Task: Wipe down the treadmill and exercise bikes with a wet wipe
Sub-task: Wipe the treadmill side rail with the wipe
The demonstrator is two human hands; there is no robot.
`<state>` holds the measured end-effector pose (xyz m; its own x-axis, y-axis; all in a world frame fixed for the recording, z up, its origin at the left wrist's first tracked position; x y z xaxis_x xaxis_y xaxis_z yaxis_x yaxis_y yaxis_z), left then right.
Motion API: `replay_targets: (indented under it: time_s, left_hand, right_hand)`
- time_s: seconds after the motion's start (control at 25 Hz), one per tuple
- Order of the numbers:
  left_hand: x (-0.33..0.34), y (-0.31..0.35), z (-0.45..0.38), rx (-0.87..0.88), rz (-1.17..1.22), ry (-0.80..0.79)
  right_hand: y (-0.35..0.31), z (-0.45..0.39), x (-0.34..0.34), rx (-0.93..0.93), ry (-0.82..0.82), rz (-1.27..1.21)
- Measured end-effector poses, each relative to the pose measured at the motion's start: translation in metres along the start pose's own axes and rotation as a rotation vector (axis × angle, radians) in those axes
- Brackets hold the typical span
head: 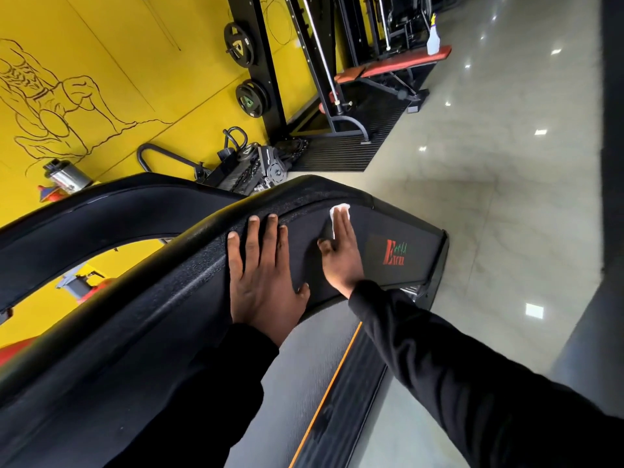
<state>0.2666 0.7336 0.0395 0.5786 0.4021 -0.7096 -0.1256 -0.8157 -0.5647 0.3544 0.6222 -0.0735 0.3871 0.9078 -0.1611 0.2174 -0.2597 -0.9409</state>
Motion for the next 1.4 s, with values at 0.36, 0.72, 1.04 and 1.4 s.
replay_targets:
  time_s: [0.36,0.72,1.04,1.4]
  left_hand:
    - [-0.007,-0.006,0.003,-0.05,0.063,0.017]
    - [-0.006,-0.009,0.008,-0.022,-0.059,-0.031]
    - [-0.002,-0.005,0.009,-0.038,-0.097,-0.06]
    - [0.0,-0.005,0.01,-0.02,-0.11,-0.055]
  right_hand:
    - [-0.002,0.018,0.005,-0.072,-0.074,0.043]
    - [0.013,0.038,0.014,-0.045,-0.11,0.005]
    - [0.037,0.046,0.021,0.065,-0.131,-0.021]
    - [0.047,0.079,0.032,0.013,-0.107,0.031]
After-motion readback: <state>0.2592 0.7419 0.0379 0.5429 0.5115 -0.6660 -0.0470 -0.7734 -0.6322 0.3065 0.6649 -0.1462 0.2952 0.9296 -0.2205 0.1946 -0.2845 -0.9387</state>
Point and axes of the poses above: each hand's wrist, its own z-axis away from the middle knuckle, its own x-axis out of the palm, y = z × x, the point moved 4 cm from there along -z, towards the middle knuckle, and after that the axes turned 3 degrees about x, right-handed, at the moved point
